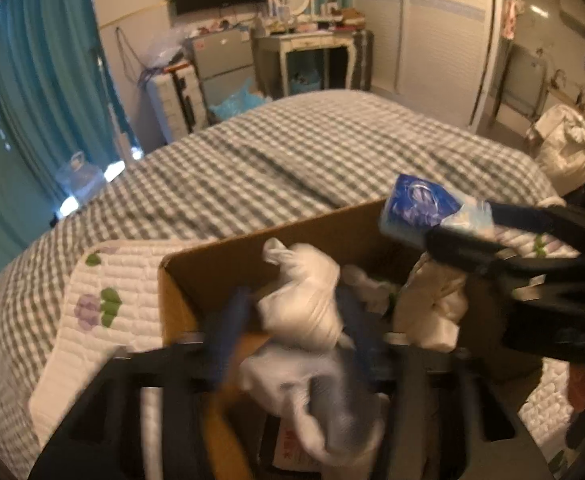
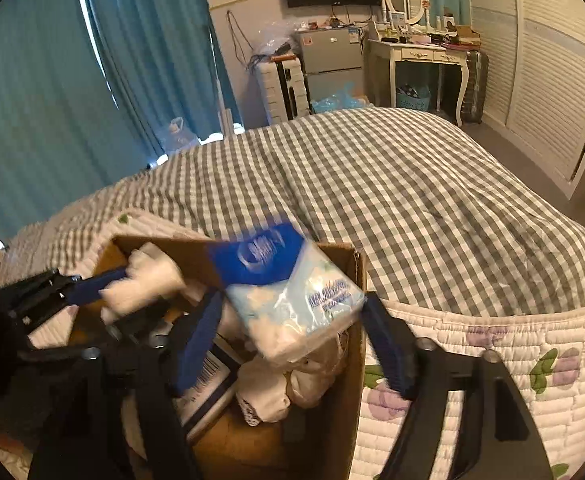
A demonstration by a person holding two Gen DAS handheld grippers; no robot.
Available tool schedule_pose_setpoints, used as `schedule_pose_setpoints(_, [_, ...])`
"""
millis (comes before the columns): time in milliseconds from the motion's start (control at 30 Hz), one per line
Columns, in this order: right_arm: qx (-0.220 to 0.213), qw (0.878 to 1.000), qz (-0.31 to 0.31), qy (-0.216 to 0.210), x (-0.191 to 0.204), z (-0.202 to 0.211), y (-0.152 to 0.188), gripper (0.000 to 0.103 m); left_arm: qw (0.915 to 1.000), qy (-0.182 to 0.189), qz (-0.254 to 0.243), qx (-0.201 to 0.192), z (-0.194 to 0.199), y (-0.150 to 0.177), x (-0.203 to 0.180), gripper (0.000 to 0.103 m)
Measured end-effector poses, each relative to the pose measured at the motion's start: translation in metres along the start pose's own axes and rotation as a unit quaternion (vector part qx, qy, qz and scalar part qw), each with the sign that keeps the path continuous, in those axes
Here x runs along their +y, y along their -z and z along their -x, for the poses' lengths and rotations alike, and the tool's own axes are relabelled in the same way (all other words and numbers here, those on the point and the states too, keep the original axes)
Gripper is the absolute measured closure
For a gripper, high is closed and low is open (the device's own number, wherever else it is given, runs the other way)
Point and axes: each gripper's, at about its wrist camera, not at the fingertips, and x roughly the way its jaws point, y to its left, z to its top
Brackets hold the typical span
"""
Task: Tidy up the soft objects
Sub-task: 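Carry the shoe and tissue pack into the box and open both tools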
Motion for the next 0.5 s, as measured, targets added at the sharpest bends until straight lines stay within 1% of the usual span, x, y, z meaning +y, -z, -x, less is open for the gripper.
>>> schedule_pose_setpoints(33, [-0.007,1.000,-0.002,0.001,0.000,0.005,-0.001,0.020,0.9999,-0.013,0.004,-0.009,0.005,0.002,0.000,0.025])
schedule_pose_setpoints(100, [-0.018,1.000,-0.004,0.004,0.001,0.018,-0.002,0.020,0.9994,-0.022,0.002,-0.028,0.017,0.004,-0.001,0.025])
schedule_pose_setpoints(167, [-0.033,0.999,-0.007,0.008,0.006,0.036,-0.008,0.020,0.9991,-0.027,0.003,-0.032,0.031,0.004,-0.001,0.025])
schedule_pose_setpoints(233, [-0.046,0.999,-0.007,0.009,0.013,0.059,-0.012,0.020,0.9984,-0.032,0.006,-0.046,0.051,0.002,0.001,0.025])
schedule_pose_setpoints(333, [-0.072,0.997,0.003,0.016,0.026,0.106,-0.017,0.020,0.9952,-0.048,0.008,-0.085,0.099,-0.003,0.003,0.025])
schedule_pose_setpoints(367, [-0.088,0.996,0.008,0.021,0.033,0.131,-0.019,0.020,0.9934,-0.050,0.010,-0.103,0.120,-0.005,0.004,0.025])
schedule_pose_setpoints(400, [-0.102,0.994,0.013,0.025,0.037,0.152,-0.021,0.020,0.9909,-0.052,0.014,-0.123,0.146,-0.007,0.006,0.025])
schedule_pose_setpoints(433, [-0.116,0.993,0.019,0.031,0.042,0.173,-0.024,0.020,0.9890,-0.052,0.017,-0.137,0.163,-0.008,0.006,0.025])
schedule_pose_setpoints(500, [-0.147,0.988,0.032,0.043,0.054,0.215,-0.023,0.020,0.9823,-0.054,0.022,-0.178,0.210,-0.007,0.008,0.025])
